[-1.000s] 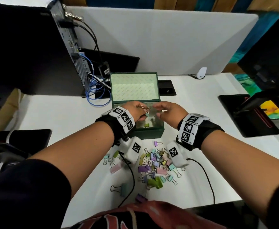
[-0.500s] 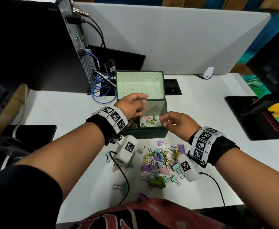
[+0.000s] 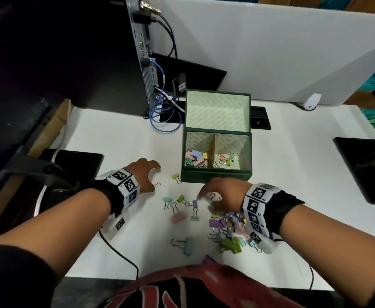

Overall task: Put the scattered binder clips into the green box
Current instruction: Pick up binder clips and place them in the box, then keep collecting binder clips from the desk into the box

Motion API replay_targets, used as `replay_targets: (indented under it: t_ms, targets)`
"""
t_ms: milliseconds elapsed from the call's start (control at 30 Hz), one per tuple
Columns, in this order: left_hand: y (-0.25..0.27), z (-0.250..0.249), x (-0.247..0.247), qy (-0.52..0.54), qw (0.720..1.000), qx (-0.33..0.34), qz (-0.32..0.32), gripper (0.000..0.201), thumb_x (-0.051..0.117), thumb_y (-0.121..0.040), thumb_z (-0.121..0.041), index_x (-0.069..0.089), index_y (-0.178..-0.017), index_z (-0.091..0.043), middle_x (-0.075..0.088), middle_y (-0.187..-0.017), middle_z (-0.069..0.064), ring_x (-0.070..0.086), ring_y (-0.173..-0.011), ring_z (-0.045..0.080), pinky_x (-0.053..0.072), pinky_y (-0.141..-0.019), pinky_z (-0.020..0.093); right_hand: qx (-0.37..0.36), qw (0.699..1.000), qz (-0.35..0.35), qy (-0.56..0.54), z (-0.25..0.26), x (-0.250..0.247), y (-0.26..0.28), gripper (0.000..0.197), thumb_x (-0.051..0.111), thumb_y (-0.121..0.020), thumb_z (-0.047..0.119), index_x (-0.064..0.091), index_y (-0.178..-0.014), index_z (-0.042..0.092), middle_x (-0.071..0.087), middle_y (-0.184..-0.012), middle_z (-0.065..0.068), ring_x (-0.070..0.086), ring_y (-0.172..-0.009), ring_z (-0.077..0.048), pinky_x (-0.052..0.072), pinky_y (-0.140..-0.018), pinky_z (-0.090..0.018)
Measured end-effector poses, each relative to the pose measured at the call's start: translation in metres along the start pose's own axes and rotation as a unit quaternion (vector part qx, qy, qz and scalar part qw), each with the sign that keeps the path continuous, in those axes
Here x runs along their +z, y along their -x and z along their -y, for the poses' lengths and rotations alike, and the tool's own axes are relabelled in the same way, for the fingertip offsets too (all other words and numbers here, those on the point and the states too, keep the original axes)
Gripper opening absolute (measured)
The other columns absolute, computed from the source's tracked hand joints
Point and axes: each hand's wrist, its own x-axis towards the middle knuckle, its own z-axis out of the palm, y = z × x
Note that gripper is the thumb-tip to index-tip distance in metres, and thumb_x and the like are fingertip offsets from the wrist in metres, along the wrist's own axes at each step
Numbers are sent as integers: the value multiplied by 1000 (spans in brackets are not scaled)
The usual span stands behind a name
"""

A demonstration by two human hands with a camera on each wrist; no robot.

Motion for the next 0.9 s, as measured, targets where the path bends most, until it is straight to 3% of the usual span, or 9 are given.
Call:
replay_targets:
  t_ms: [67, 167, 400, 600, 700, 800, 900]
  targets:
    - [2, 2, 11, -35, 999, 5, 27, 70, 70, -71, -23, 39, -133, -28, 43, -127, 9, 51, -116, 29, 45, -96, 36, -25, 998, 28, 41, 8, 11, -12, 49, 63, -79, 19, 52, -123, 37, 51, -132, 5, 50, -120, -19, 44, -101, -38]
    - [6, 3, 23, -51, 998, 11, 44, 70, 70, -72, -23, 38, -133, -27, 43, -125, 10, 51, -114, 29, 47, -93, 35, -40, 992, 49, 105, 19, 26, -27, 62, 65, -79, 25, 39, -134, 37, 44, -137, 5, 48, -122, -23, 47, -97, -43]
    - [10, -5, 36, 1, 999, 41, 33, 48, 68, -74, -23, 50, -118, -25, 45, -120, 8, 54, -106, 28, 48, -91, 38, -16, 990, 28, 137, 28, 39, -42, 81, 71, -73, 28, 25, -139, 31, 45, -131, -4, 47, -117, -29, 50, -88, -42]
    - [11, -17, 47, -36, 995, 84, 35, 53, 66, -74, -38, 47, -123, -40, 43, -118, 4, 49, -109, 25, 48, -90, 38, -2, 994, 12, 112, 30, 41, -51, 47, 62, -80, 14, 48, -124, 24, 48, -117, -11, 55, -106, -34, 45, -78, -32]
    - [8, -23, 49, -62, 993, 100, 31, 44, 64, -80, -32, 50, -122, -33, 44, -119, 9, 49, -110, 29, 47, -91, 38, -5, 993, 0, 116, 27, 41, -51, 44, 60, -82, 9, 51, -123, 22, 49, -119, -11, 55, -107, -34, 44, -79, -31]
    - [6, -24, 50, -54, 993, 101, 26, 32, 60, -83, -29, 55, -115, -23, 46, -116, 10, 52, -106, 30, 44, -85, 33, -15, 993, -5, 116, 22, 42, -52, 42, 63, -79, 7, 54, -118, 22, 50, -116, -10, 56, -103, -33, 40, -74, -29]
    - [5, -24, 48, -45, 994, 96, 32, 28, 61, -83, -30, 55, -109, -21, 47, -112, 9, 56, -97, 31, 45, -80, 32, -22, 994, -3, 110, 20, 41, -54, 27, 57, -80, 5, 55, -104, 18, 51, -108, -11, 56, -97, -33, 45, -73, -32]
